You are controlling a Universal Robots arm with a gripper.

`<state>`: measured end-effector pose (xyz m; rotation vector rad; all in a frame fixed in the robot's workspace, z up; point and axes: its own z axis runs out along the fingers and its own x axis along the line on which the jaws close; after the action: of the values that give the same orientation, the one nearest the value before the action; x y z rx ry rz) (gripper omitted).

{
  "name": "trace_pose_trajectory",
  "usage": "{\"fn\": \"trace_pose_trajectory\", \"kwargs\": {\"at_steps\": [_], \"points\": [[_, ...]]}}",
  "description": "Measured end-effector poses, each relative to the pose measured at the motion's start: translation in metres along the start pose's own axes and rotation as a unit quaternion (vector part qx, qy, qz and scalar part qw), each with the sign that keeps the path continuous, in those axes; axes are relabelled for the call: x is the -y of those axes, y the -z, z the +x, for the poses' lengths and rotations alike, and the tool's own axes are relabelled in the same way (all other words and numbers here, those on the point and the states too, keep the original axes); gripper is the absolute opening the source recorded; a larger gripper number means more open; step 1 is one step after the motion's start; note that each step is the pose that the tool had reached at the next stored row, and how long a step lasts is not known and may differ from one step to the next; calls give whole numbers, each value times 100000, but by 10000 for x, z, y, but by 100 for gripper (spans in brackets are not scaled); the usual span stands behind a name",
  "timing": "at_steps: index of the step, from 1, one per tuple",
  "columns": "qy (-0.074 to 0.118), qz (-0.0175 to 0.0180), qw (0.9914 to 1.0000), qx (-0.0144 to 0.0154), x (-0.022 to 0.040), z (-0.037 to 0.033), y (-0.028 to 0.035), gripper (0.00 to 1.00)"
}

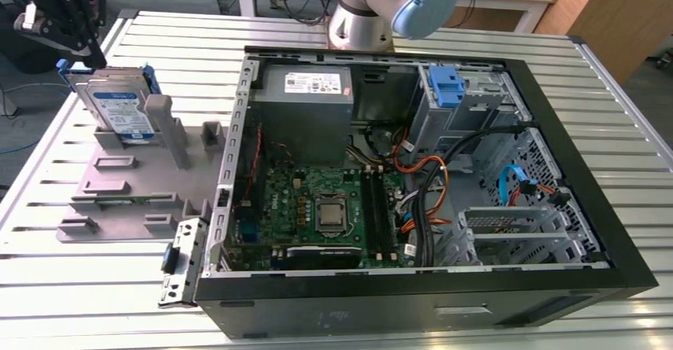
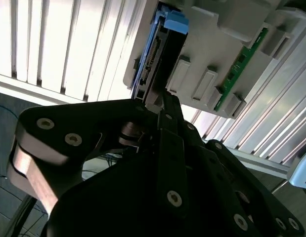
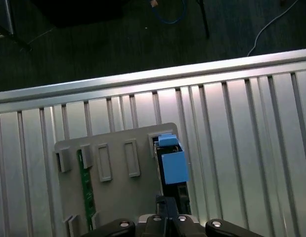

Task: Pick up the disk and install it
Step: 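Pick up the disk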

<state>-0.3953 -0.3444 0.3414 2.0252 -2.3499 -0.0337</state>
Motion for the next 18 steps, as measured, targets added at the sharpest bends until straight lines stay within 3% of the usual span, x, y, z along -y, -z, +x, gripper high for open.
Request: {"fn": "trace_pose_trajectory", "kwargs": {"at_steps": [2,5,8,18], "points": [[234,37,100000,29,0,0,0,11],[399,567,99995,705,0,4,-5,11],[576,854,99985,1400,0,5,-15,11],[584,889,99984,1443,-7,-49,-42,11]]}}
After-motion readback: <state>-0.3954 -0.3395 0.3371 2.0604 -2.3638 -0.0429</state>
